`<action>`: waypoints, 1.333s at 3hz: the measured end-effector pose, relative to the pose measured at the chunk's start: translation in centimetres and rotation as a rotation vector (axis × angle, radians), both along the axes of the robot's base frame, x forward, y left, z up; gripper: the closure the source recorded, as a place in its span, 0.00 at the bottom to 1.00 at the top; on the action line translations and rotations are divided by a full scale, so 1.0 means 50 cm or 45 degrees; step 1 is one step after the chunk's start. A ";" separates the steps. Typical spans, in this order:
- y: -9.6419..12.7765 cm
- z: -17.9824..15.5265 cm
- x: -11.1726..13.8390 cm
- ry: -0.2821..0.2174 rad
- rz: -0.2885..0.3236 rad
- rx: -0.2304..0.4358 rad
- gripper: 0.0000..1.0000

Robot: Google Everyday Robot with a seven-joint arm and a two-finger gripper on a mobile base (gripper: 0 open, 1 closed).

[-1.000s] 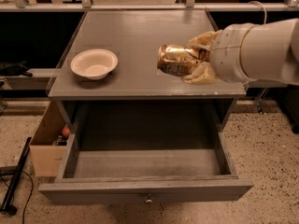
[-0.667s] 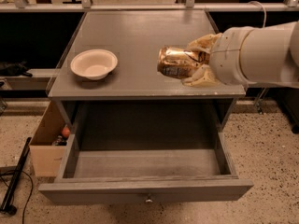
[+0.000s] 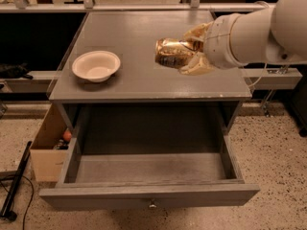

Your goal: Pick orange can from top drawer and place on counter

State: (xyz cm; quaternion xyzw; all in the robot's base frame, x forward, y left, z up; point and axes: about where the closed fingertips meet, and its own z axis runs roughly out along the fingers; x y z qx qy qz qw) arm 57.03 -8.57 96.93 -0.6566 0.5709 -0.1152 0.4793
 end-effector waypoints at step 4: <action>0.004 -0.140 0.175 0.163 0.076 -0.053 0.74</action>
Offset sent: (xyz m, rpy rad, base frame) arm 0.1115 -0.0034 -0.0767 -0.0501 0.1376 0.0603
